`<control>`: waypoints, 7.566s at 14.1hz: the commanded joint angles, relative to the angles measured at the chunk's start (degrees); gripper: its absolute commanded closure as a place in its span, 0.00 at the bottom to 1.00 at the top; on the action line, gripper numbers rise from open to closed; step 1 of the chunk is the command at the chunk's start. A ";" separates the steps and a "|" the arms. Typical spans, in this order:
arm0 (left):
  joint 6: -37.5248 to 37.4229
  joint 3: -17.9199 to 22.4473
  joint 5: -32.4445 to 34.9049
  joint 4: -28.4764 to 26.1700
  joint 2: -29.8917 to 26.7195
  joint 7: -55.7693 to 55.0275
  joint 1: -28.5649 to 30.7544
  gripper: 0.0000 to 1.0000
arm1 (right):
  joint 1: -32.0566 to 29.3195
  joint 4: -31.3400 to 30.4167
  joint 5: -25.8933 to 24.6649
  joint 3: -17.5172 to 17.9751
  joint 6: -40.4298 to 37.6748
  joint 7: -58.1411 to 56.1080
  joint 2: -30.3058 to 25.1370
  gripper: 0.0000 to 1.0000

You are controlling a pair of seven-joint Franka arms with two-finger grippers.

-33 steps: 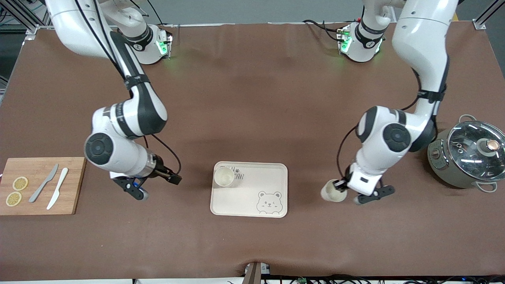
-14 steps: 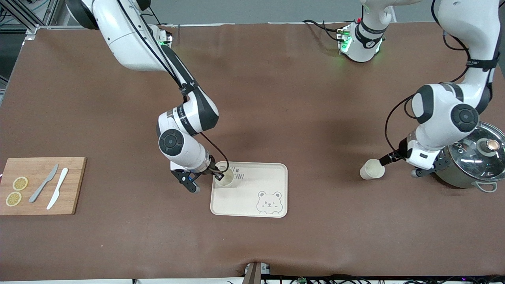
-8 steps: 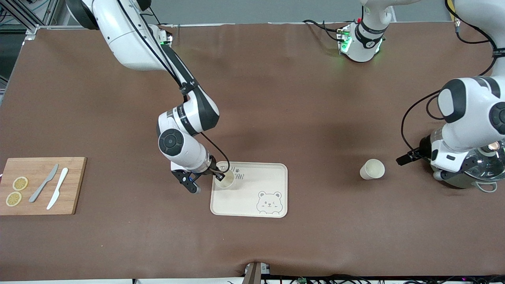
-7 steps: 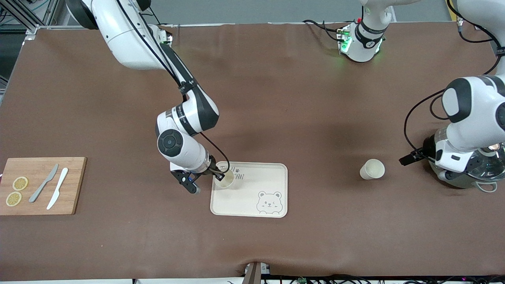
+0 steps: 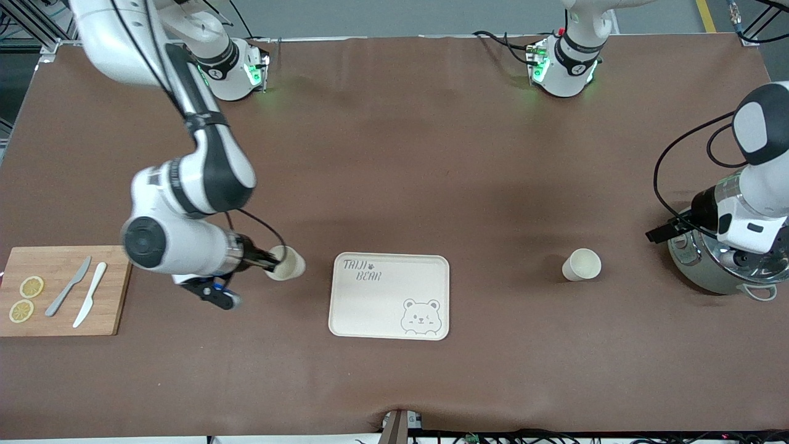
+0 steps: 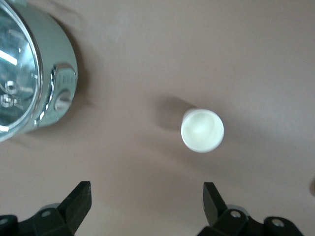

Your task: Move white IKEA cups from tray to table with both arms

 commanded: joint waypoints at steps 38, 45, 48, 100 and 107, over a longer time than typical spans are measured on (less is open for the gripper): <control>-21.34 2.81 1.60 15.10 -10.70 17.51 -5.49 0.00 | -21.81 -9.24 -9.91 0.49 -0.78 -47.06 -8.21 0.00; -21.34 2.90 -0.07 15.19 -10.43 17.96 -5.23 0.00 | -19.88 8.26 -11.04 0.67 -13.78 -46.97 -7.94 0.00; -21.34 2.81 -0.16 15.28 -10.26 17.96 -5.23 0.00 | -18.91 9.15 -10.43 0.41 -20.01 -46.35 -14.60 0.00; -23.98 -1.94 0.98 15.36 -11.75 17.61 -5.40 0.00 | -14.62 -4.47 -11.83 -1.78 -23.19 -37.83 -32.73 0.00; -23.98 -1.85 0.89 15.54 -11.84 18.04 -5.23 0.00 | -15.40 -4.38 -11.22 -2.67 -23.02 -37.91 -32.56 0.00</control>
